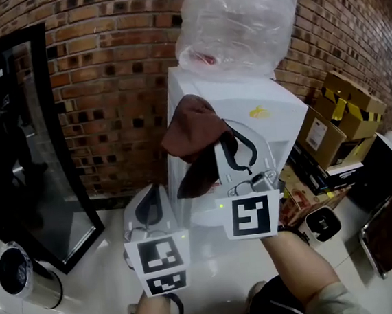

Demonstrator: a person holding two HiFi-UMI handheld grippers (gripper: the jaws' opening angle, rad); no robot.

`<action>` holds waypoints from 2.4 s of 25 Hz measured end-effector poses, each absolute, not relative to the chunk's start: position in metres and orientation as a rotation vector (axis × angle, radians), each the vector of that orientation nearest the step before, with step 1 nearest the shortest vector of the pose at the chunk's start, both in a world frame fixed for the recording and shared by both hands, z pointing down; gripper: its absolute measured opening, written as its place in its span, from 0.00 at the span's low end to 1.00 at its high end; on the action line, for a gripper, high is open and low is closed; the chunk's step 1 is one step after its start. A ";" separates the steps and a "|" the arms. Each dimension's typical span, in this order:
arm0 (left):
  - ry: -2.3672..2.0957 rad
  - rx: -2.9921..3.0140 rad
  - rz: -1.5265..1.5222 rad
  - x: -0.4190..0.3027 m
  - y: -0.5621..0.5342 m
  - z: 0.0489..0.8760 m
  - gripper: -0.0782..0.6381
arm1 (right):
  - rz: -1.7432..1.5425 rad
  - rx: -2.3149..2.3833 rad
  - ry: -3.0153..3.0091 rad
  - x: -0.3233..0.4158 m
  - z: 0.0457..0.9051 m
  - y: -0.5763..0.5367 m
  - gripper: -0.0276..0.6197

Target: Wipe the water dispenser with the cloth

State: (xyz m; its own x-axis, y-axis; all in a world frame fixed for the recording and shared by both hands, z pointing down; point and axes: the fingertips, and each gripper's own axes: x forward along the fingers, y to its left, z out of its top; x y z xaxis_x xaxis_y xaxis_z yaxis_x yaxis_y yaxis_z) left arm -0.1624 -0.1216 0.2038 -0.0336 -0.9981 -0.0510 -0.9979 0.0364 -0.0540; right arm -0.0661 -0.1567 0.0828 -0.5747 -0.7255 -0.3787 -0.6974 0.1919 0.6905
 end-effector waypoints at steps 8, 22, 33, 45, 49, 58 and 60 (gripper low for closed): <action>2.055 -2.255 -0.082 -0.092 -0.150 0.217 0.11 | -1.330 1.549 -2.352 -0.003 0.081 -0.177 0.12; 1.832 -2.406 -0.163 0.012 -0.171 0.237 0.11 | -1.090 1.889 -2.244 0.136 0.086 -0.223 0.12; 1.742 -2.494 -0.270 0.063 -0.181 0.267 0.11 | -0.870 1.951 -2.211 0.191 0.145 -0.252 0.12; 1.758 -2.480 -0.343 0.056 -0.183 0.282 0.11 | -0.721 1.947 -2.224 0.197 0.179 -0.266 0.12; 1.773 -2.451 -0.352 0.041 -0.172 0.276 0.11 | -0.684 1.957 -2.223 0.193 0.186 -0.253 0.12; 1.952 -2.269 -0.329 -0.056 -0.139 0.258 0.11 | -0.932 1.671 -2.590 0.066 0.155 -0.144 0.12; 2.013 -2.238 -0.323 -0.083 -0.129 0.259 0.11 | -0.981 1.557 -2.655 0.027 0.156 -0.125 0.12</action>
